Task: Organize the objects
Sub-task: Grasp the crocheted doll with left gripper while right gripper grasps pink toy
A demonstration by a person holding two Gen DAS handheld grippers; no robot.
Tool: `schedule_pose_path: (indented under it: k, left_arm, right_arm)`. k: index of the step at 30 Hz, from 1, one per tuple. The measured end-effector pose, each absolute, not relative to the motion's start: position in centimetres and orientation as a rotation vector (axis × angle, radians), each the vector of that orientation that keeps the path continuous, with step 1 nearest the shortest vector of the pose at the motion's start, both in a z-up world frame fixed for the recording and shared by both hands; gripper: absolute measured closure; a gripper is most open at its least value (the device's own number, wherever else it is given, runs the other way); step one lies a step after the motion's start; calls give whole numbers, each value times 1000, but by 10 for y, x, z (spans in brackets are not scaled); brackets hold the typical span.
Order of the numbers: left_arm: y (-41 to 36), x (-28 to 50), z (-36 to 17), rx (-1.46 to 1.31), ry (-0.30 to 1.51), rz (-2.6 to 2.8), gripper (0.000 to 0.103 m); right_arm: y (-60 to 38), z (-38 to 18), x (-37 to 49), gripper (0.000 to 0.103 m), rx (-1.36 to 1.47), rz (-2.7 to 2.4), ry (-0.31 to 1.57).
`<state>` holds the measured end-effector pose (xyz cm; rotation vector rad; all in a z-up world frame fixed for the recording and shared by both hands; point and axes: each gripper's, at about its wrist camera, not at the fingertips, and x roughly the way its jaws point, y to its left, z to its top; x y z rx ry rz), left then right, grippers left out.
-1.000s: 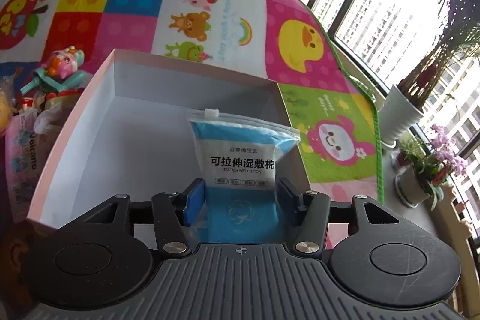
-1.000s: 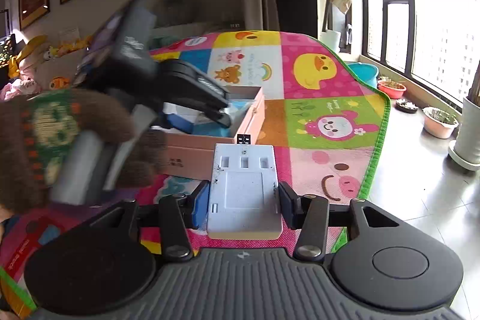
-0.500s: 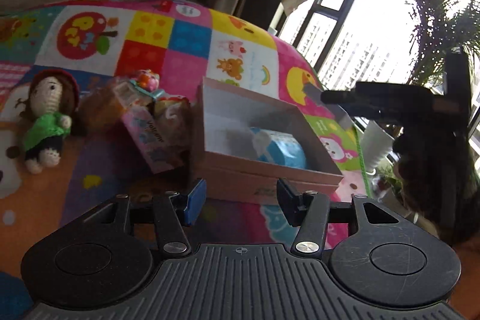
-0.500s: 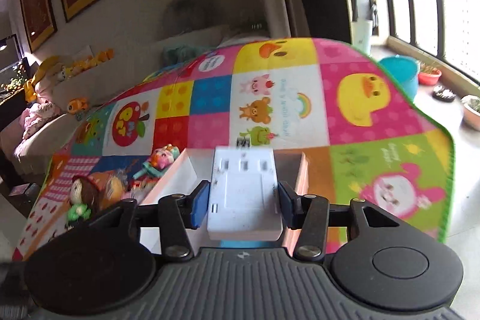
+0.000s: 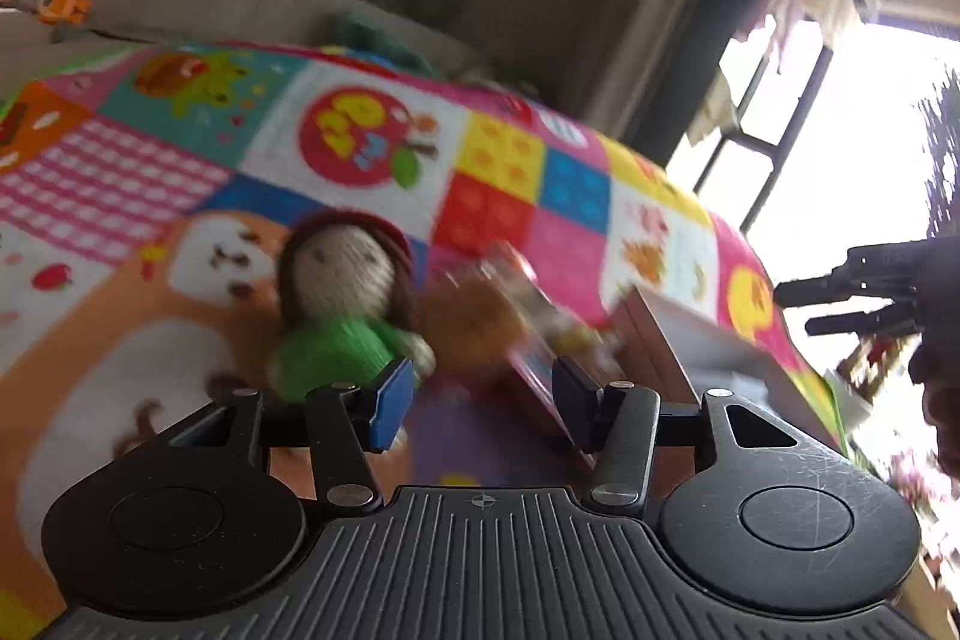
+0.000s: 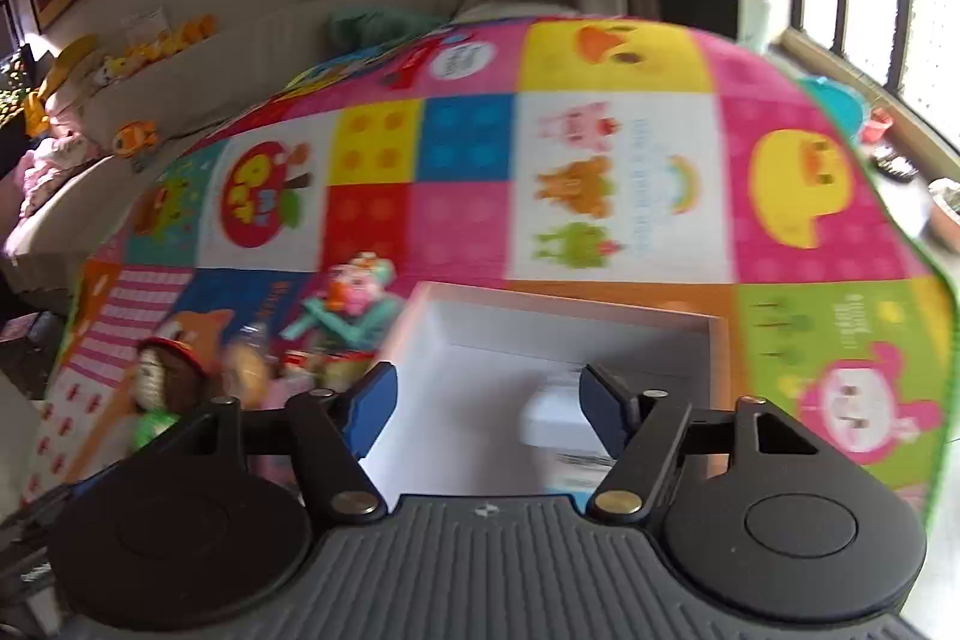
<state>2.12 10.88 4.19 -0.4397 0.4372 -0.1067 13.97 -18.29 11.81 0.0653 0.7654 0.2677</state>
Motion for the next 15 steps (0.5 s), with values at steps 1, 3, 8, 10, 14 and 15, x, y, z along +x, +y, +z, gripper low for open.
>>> schedule_pose_path:
  k: [1, 3, 8, 10, 14, 15]
  left_arm:
    - [118, 24, 40, -468, 419, -92, 48]
    - [134, 26, 35, -541, 388, -70, 48]
    - [160, 19, 27, -669, 336, -79, 49]
    - [163, 20, 26, -689, 340, -89, 49]
    - [160, 25, 22, -679, 411, -112, 49]
    - [158, 27, 21, -674, 429, -115, 49]
  right_arm:
    - [-166, 119, 150, 29, 77, 286, 788]
    - [-130, 116, 174, 25, 88, 319, 834]
    - [-44, 88, 247, 22, -5, 290, 891]
    - [-20, 72, 280, 22, -33, 234, 905]
    - [-1, 43, 332, 23, -48, 152, 948]
    - [3, 36, 341, 23, -66, 154, 970]
